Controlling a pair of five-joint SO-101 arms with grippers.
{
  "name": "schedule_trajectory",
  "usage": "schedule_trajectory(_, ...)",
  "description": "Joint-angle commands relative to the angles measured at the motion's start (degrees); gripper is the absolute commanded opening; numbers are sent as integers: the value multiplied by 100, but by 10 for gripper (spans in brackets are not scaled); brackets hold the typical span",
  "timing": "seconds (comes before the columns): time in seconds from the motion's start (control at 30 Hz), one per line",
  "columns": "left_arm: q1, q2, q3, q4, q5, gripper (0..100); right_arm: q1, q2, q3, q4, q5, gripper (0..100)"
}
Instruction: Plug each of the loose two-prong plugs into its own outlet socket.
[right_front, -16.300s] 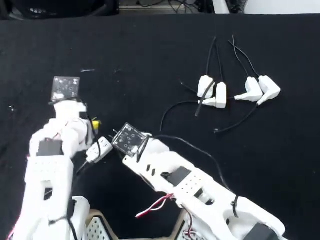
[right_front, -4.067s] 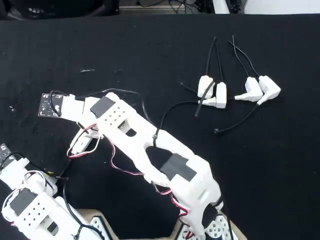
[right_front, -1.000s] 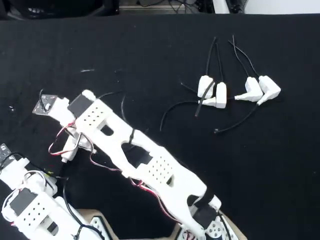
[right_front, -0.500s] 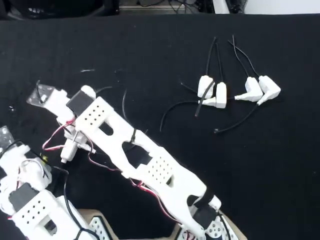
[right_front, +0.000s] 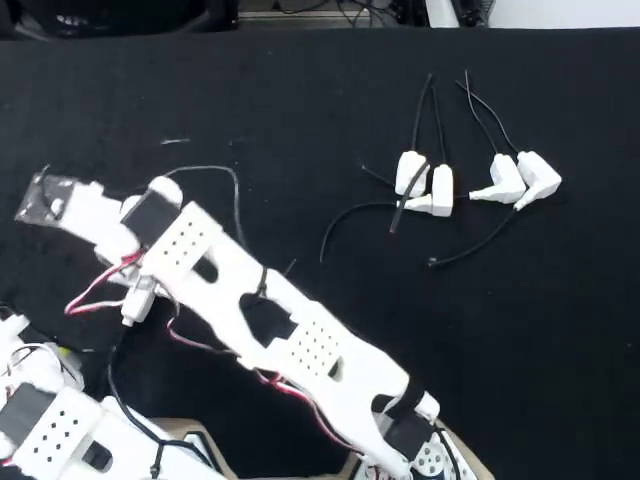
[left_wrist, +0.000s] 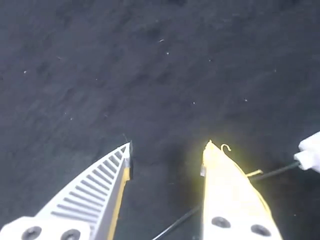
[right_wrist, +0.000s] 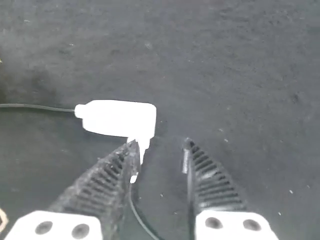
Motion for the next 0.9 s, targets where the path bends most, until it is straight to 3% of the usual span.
schedule_trajectory(0.0,690,-44,286,-114,-387,235,185,-198,-382,193,70,134)
schedule_trajectory(0.17,2193,0,945,-738,-413,236,1178,-1121,40,202,-132,129)
schedule_trajectory(0.43,3354,0,910,-853,-369,236,2031,-3670,2501,185,-114,130)
schedule_trajectory(0.7,4549,9,1235,-3086,536,236,2497,-6404,5042,149,-105,130)
schedule_trajectory(0.87,5393,9,1341,-3745,563,236,2646,-7741,6686,-141,220,130)
